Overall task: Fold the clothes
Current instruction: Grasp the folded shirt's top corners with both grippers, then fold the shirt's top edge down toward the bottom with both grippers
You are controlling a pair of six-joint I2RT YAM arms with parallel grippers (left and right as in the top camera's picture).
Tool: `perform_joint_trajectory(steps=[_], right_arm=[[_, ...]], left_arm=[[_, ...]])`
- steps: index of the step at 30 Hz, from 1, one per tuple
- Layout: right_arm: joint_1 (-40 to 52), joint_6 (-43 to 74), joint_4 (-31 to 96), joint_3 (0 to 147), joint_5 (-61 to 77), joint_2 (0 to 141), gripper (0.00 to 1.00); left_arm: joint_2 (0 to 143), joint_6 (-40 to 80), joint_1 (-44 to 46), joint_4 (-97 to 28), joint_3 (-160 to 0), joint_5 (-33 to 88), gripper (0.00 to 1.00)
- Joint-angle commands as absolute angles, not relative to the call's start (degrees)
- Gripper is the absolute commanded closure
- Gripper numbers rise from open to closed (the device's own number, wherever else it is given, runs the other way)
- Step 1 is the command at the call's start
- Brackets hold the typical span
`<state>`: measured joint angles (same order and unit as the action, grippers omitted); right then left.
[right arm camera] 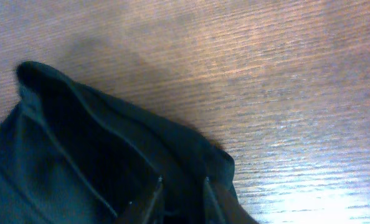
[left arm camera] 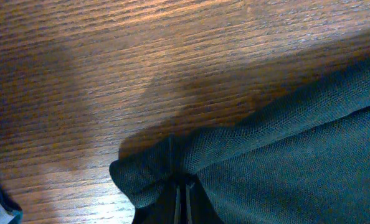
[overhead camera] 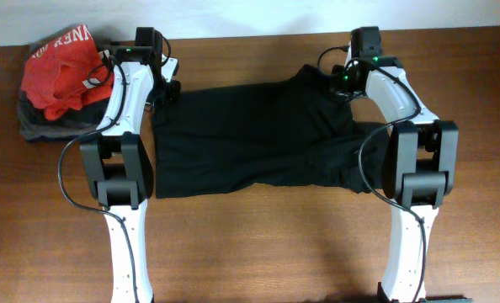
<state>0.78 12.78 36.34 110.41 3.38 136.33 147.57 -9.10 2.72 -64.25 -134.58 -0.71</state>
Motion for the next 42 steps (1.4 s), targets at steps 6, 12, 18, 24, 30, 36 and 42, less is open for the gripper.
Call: perform_joint_trajectory(steps=[6,12,18,24,30,36,42], right_arm=[[-0.51,12.71,35.33,110.15,2.28,136.9,0.96],[-2.81,12.53,39.57,113.27,2.35,135.2,0.96],[-5.13,9.8,48.93,119.98,8.4,132.25,0.96],[-6.2,6.79,60.71,129.78,14.46,131.48,0.96],[-6.13,4.64,71.05,134.1,14.41,131.48,0.96],[-7.42,2.7,81.89,134.63,14.39,131.48,0.96],[-9.13,-1.58,89.03,134.56,14.13,131.5,0.96]], left_arm=[[148.49,-8.21,2.33,-63.22,-136.03,-1.34,0.99],[148.49,-8.64,2.2,-63.35,-139.85,-1.54,0.99],[148.49,-8.6,2.2,-67.61,-149.47,-1.52,0.99],[148.49,-8.62,2.2,-72.55,-152.97,-1.5,0.99],[148.49,-8.62,2.2,-76.12,-152.94,-1.54,0.99],[148.49,-8.62,2.2,-80.79,-152.94,-3.99,0.99],[148.49,-8.64,2.17,-86.0,-152.94,-9.41,0.99]])
